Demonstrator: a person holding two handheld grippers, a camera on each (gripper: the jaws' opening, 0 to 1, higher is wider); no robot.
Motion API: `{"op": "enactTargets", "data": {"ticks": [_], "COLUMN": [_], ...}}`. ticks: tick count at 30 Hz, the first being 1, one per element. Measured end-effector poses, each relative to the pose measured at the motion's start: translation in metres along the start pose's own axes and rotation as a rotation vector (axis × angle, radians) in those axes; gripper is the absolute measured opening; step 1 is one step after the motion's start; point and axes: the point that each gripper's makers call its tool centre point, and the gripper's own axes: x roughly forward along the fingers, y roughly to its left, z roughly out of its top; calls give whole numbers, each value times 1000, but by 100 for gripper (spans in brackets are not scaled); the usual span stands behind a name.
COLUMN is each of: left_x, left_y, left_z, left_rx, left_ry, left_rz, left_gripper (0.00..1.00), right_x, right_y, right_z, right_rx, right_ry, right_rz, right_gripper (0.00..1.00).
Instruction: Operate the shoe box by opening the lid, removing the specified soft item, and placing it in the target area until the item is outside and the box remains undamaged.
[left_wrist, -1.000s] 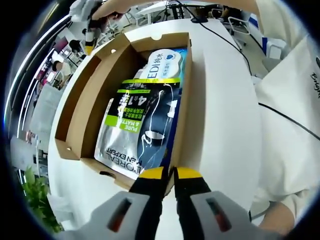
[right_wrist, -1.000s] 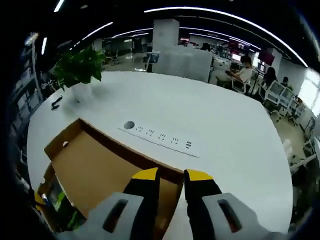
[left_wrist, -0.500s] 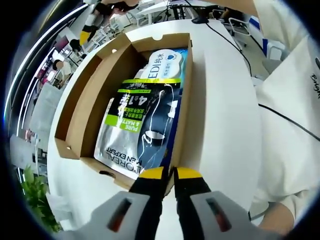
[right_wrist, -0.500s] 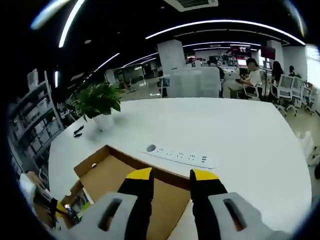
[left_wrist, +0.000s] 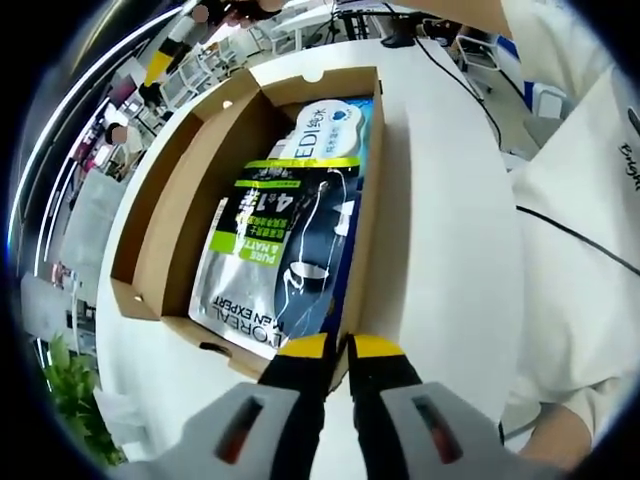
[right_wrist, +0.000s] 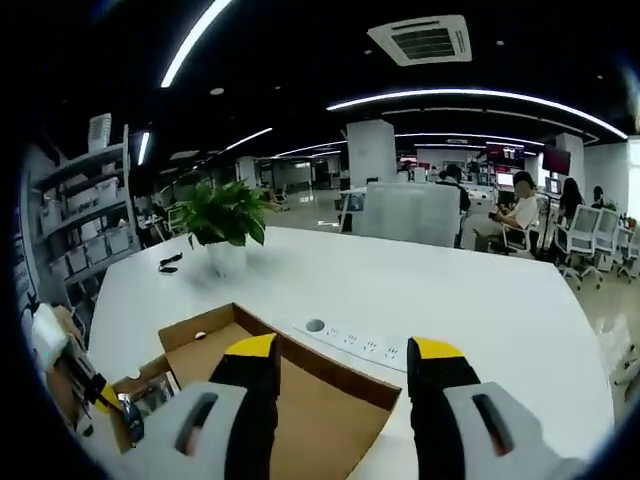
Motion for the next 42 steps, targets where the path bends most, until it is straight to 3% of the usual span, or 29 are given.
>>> {"op": "enactTargets", "data": {"ticks": [3,6,8,11,13,19,23,27,33,34,36,37,42], "left_x": [0,0,0,0,0,0,0,0,0,0,0,0,0], "left_y": [0,1,1,1,1,2,2,2,1,1,2,2,1], "left_z": [0,0,0,0,0,0,0,0,0,0,0,0,0], "left_rx": [9,2,2,2,2,6,6,5,4,6,3,4,2], "left_ry": [-2,-7,-8,-6,-4,-1,-1,1,-1,-1,-2,-3,-3], "left_rz": [2,0,-1,0,1,2,3,3,6,7,7,7,9], "left_gripper": [7,7,7,7,7,7,7,7,7,7,7,7,7], "right_x": [-5,-10,-15,-21,-26,-39,-47,-56,-64,-66,-71,-71,-77], "right_y": [0,-1,-4,1,8,24,34,45,54,58,82,84,90], "right_z": [0,3,3,4,5,10,9,7,4,3,-1,-8,-14], "right_rx": [-22,-95,-139,-141,-130,-184,-204,-152,-156,-151,-174,-164,-215], "right_ry": [-6,-18,-18,-38,-50,-112,-114,-108,-121,-126,-134,-98,-112], "right_rz": [-9,-33,-75,-52,-19,24,46,91,117,138,259,256,257], "right_gripper": [52,62,62,64,59,61,63,62,62,62,61,62,56]}}
